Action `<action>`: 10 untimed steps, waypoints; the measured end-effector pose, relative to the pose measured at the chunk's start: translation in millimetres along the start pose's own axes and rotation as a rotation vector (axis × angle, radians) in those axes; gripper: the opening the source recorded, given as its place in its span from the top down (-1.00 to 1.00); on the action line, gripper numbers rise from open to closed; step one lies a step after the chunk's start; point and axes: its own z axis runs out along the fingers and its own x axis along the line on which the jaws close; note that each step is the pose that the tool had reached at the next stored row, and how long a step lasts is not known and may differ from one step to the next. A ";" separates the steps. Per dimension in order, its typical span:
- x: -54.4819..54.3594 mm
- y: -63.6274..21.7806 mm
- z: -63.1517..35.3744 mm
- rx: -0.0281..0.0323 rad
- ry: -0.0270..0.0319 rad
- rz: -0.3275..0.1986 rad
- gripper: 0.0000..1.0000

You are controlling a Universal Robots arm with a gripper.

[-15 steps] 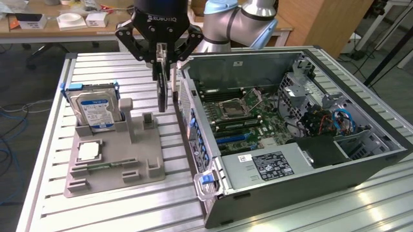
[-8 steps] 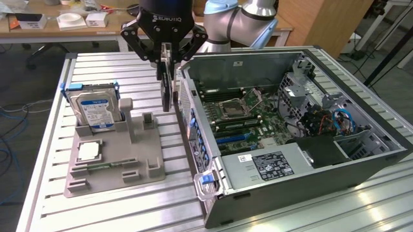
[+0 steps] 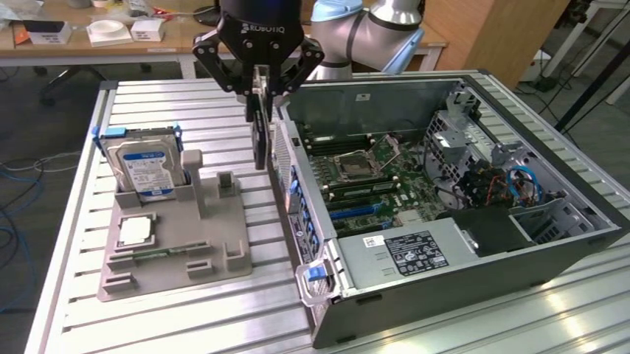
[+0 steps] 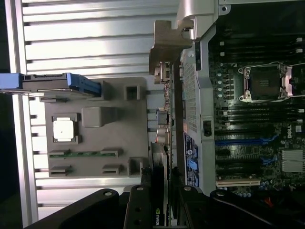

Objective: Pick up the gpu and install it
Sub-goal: 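Pick up the gpu and move the gpu toward the slot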

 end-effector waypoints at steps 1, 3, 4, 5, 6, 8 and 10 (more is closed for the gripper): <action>-0.8 0.1 0.0 0.0000 0.0000 0.000 0.47; -2.3 0.2 -0.1 0.0000 0.0000 0.000 0.47; -3.0 0.2 -0.1 0.0000 0.0000 0.000 0.47; -3.8 0.3 -0.1 0.0000 0.0000 0.000 0.47; -4.5 0.3 -0.2 0.0000 0.0000 0.000 0.47; -6.3 0.5 -0.2 0.0000 0.0000 0.000 0.47; -8.4 0.6 -0.3 0.0000 0.0000 0.000 0.47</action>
